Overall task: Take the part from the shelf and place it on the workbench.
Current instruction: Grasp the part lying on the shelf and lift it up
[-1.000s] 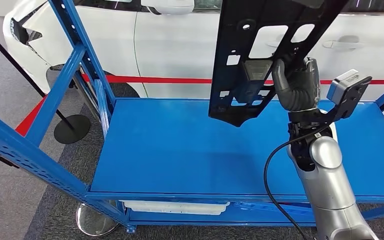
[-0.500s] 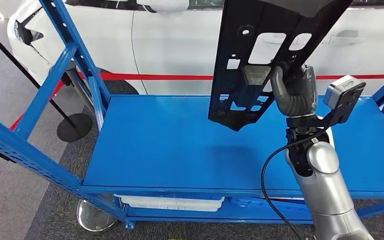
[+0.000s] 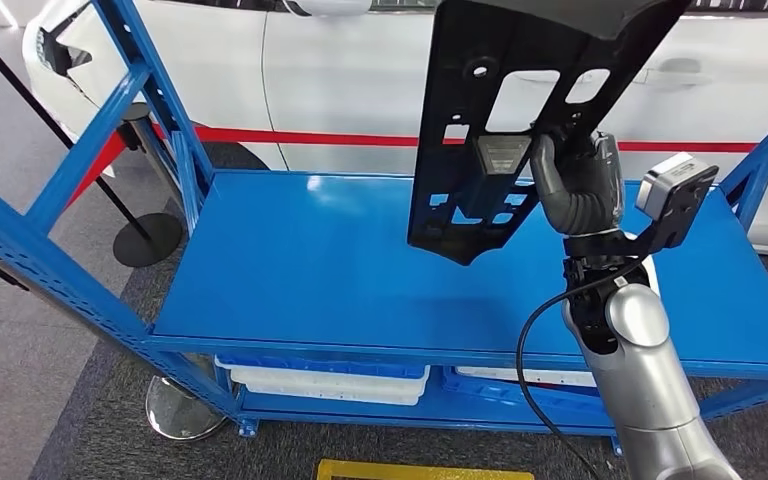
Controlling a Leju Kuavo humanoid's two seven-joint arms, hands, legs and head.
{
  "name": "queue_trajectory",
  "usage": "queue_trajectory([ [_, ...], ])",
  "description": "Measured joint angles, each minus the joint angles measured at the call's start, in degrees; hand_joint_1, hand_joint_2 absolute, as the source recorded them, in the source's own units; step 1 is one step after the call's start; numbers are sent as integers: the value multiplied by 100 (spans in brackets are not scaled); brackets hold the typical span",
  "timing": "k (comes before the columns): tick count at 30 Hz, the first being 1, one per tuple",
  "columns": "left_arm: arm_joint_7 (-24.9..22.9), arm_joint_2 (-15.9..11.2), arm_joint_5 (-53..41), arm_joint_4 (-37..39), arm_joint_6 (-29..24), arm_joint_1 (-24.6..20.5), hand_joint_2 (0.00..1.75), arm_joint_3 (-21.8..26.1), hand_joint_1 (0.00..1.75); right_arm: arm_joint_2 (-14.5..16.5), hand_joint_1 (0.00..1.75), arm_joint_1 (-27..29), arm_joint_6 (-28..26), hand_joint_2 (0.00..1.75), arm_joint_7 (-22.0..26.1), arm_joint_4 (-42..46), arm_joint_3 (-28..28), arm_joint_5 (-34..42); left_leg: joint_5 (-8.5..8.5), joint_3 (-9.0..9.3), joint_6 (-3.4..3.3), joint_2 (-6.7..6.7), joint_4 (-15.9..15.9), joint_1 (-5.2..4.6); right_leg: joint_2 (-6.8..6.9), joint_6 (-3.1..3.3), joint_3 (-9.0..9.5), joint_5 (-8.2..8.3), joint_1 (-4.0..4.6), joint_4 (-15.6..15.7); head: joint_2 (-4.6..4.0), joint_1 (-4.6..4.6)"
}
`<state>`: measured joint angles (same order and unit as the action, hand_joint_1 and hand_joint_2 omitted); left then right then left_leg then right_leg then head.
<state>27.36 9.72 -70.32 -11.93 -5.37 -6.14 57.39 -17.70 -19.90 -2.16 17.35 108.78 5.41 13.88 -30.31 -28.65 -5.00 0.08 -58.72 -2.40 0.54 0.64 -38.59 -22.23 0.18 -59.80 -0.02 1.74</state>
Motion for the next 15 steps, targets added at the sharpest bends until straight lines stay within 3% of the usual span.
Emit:
queue_trajectory([
  [2,0,3,-19,1,-1,2,175,-1,0,1,175,-3,-3,175,3,-8,7,1,183,-25,9,11,151,31,-5,-65,-30,-43,-4,9,0,1],
  [3,-1,3,-25,2,-1,0,175,-1,0,1,175,-7,-3,175,3,-11,7,1,286,-60,12,20,218,60,-21,-97,-72,-207,-3,-89,0,5],
  [6,-4,12,-36,2,7,-14,175,-1,0,-1,175,-9,-3,175,2,-26,9,6,512,-291,47,31,257,116,-48,-210,-301,-967,-72,-981,0,15],
  [7,-4,19,-39,2,12,-13,175,-2,0,-1,175,-7,-3,175,2,-33,12,8,573,-387,72,35,242,129,-47,-250,-338,-1053,-105,-1278,0,16],
  [8,-4,26,-42,2,17,-11,175,-2,0,-1,175,-5,-3,175,1,-40,14,9,629,-485,100,40,219,147,-46,-290,-303,-1003,-137,-1429,0,14],
  [9,-4,35,-43,2,21,-9,175,-2,0,-1,175,-4,-2,175,1,-44,19,10,677,-585,133,44,183,170,-44,-331,-172,-854,-167,-1385,0,15],
  [10,-4,43,-45,2,23,-10,175,-2,0,-1,175,-4,-2,175,0,-46,24,11,715,-681,169,47,132,196,-40,-374,59,-693,-197,-1148,0,15],
  [11,-4,47,-46,2,23,-10,175,-3,0,-1,175,-6,-1,175,0,-46,31,11,743,-774,207,47,73,216,-36,-418,351,-644,-221,-776,0,18],
  [12,-3,50,-47,2,22,-11,175,-4,0,-1,175,-5,1,175,3,-45,40,11,766,-851,245,45,7,227,-44,-420,622,-674,-220,-388,0,18],
  [13,-2,50,-48,2,20,-11,175,-5,0,0,175,0,2,175,2,-46,49,14,791,-904,283,42,-48,228,-45,-402,810,-748,-212,-95,0,18],
  [15,4,50,-49,2,15,-5,175,-7,0,1,175,15,5,175,4,-48,65,19,860,-956,360,34,-94,219,-55,-289,900,-832,-171,105,0,16],
])
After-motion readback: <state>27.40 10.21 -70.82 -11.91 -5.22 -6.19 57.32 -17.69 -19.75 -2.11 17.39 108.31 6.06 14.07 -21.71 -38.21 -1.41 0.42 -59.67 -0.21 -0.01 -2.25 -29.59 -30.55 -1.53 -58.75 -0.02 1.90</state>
